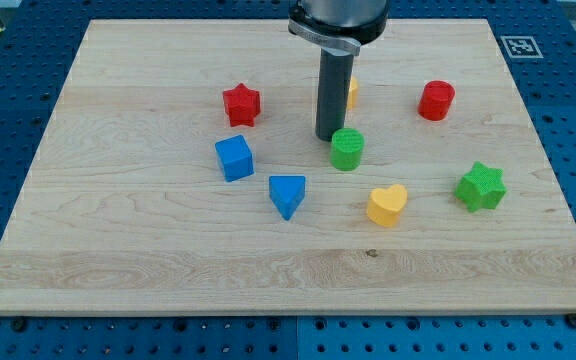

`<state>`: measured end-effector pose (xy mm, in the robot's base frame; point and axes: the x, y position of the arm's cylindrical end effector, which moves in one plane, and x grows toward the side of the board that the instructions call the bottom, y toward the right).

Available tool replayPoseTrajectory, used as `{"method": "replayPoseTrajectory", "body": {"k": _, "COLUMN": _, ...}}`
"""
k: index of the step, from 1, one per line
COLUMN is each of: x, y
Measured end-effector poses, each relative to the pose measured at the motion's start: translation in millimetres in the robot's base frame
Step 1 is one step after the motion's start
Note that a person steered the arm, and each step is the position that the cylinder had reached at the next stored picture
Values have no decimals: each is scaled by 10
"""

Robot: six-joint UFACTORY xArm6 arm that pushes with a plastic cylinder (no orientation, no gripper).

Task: Move your arm closer to the red circle

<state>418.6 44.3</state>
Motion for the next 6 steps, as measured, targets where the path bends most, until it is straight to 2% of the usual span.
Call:
{"method": "replayPoseTrajectory", "body": {"k": 1, "x": -73, "y": 24}}
{"method": "replayPoseTrajectory", "body": {"k": 2, "x": -134, "y": 292}}
{"method": "replayPoseTrajectory", "body": {"k": 5, "x": -114, "y": 1834}}
{"method": "replayPoseTrajectory", "body": {"k": 6, "x": -381, "y": 2078}}
